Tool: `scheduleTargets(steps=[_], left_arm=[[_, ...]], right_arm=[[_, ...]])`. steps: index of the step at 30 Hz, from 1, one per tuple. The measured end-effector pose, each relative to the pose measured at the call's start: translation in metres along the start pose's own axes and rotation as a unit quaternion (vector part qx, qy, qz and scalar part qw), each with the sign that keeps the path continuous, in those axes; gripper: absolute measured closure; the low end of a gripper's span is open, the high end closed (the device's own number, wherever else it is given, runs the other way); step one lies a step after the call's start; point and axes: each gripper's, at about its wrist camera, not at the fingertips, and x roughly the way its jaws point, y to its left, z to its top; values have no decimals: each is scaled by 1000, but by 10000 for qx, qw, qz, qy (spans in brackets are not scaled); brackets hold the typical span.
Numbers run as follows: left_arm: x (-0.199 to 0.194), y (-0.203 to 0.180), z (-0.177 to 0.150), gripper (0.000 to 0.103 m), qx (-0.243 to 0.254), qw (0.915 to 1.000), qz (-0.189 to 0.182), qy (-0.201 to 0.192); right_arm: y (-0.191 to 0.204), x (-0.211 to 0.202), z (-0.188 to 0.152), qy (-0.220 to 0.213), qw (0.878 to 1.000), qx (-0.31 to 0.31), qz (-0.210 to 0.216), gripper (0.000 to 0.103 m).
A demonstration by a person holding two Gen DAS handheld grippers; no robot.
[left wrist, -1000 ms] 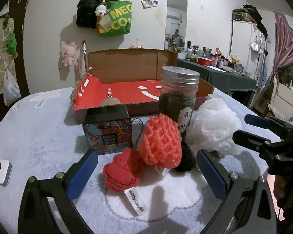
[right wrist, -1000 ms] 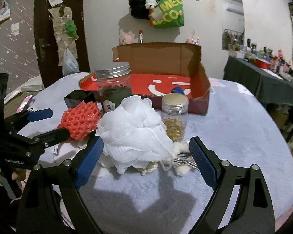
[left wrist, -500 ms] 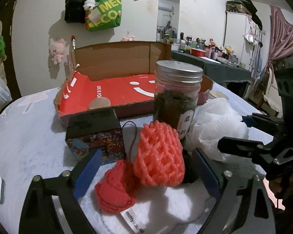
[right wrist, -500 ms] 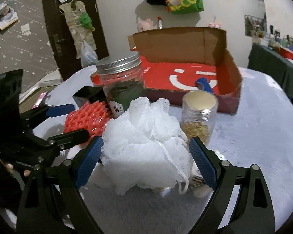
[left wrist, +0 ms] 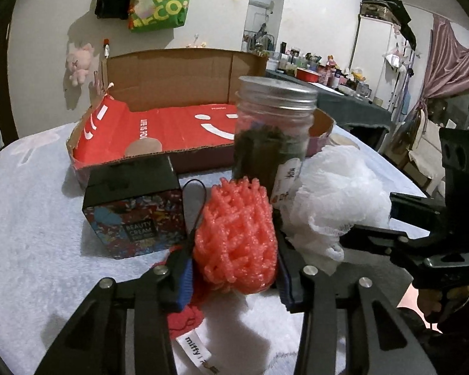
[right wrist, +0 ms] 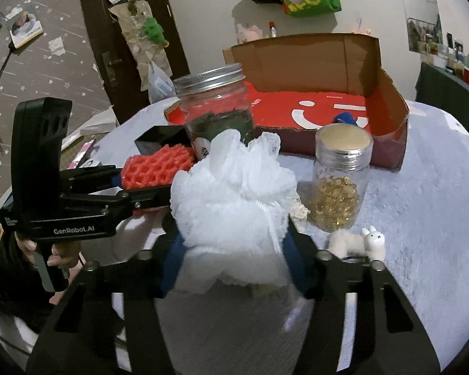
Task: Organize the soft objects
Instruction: 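Grasp the coral mesh ball with the left gripper while the right gripper grasps the white bath puff, then carry the coral mesh ball and white bath puff with both grippers into the box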
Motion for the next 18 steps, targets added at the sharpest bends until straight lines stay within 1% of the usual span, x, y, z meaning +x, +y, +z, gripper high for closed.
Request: scheduleTargets(steps=[1, 4, 11, 18], left_arm=[[-2, -1, 0, 58, 14, 10000, 1, -28], [-8, -4, 0, 58, 66, 9999, 16, -100], [-21, 0, 3, 59, 59, 9996, 55, -255], [-34, 7, 5, 59, 2, 9991, 158, -388]], right_arm=[[1, -2, -1, -59, 10000, -6, -29, 57], [4, -9, -3, -214, 9997, -2, -84, 60], [3, -26, -1, -423, 9990, 111, 8, 60], [-1, -44, 2, -619, 9978, 158, -170, 60]])
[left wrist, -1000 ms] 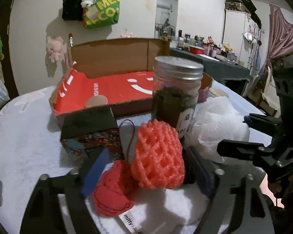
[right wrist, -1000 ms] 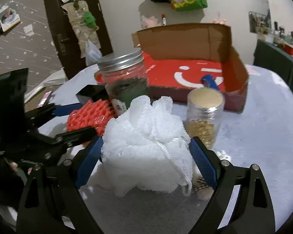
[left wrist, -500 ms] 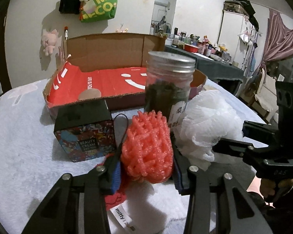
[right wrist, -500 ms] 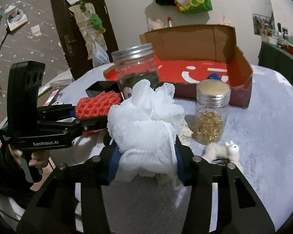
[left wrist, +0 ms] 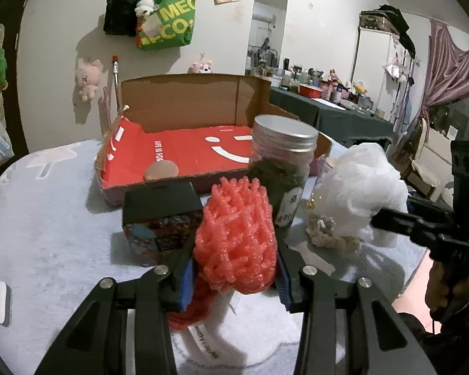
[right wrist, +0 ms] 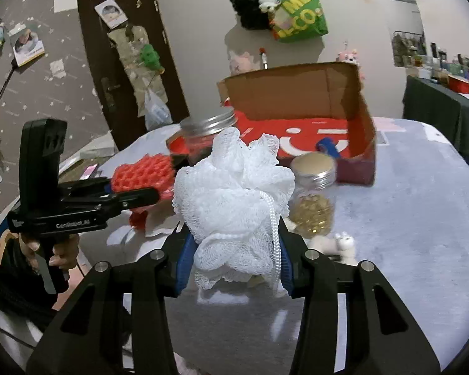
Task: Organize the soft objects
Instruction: 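Carry the coral mesh ball and white bath puff with both grippers into the box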
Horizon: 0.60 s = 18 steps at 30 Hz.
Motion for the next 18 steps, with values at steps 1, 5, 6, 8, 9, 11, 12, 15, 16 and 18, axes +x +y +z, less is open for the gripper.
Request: scheduleTargets(steps=[1, 5, 6, 8, 9, 11, 12, 15, 16, 18], left_arm=[[-2, 1, 2, 59, -4, 10000, 10, -30], [-8, 4, 7, 59, 10, 9999, 55, -136], [-10, 5, 9, 59, 14, 9998, 68, -164], [-13, 7, 12, 59, 20, 9997, 69, -226], [-14, 8, 14, 59, 24, 9997, 66, -254], [-16, 12, 19, 59, 24, 9995, 58, -294], [-17, 13, 22, 59, 26, 9995, 57, -309], [-18, 17, 29, 59, 55, 9994, 73, -342], [-18, 18, 32, 59, 71, 9993, 77, -356], [-18, 21, 37, 59, 93, 9992, 77, -376]], right_arm=[[-2, -2, 1, -38, 10000, 20, -23, 60], [-6, -11, 7, -166, 9998, 42, -68, 60], [-7, -12, 9, -198, 9998, 26, -91, 60], [-7, -15, 13, -248, 9996, 1, -128, 60], [-8, -17, 16, -275, 9995, 4, -145, 60], [-10, -19, 21, -326, 9994, 16, -153, 60], [-12, -20, 24, -338, 9993, 15, -142, 60], [-14, -21, 34, -398, 9990, -54, -215, 60], [-14, -21, 36, -409, 9988, -71, -241, 60], [-15, -20, 43, -413, 9987, -122, -268, 60]])
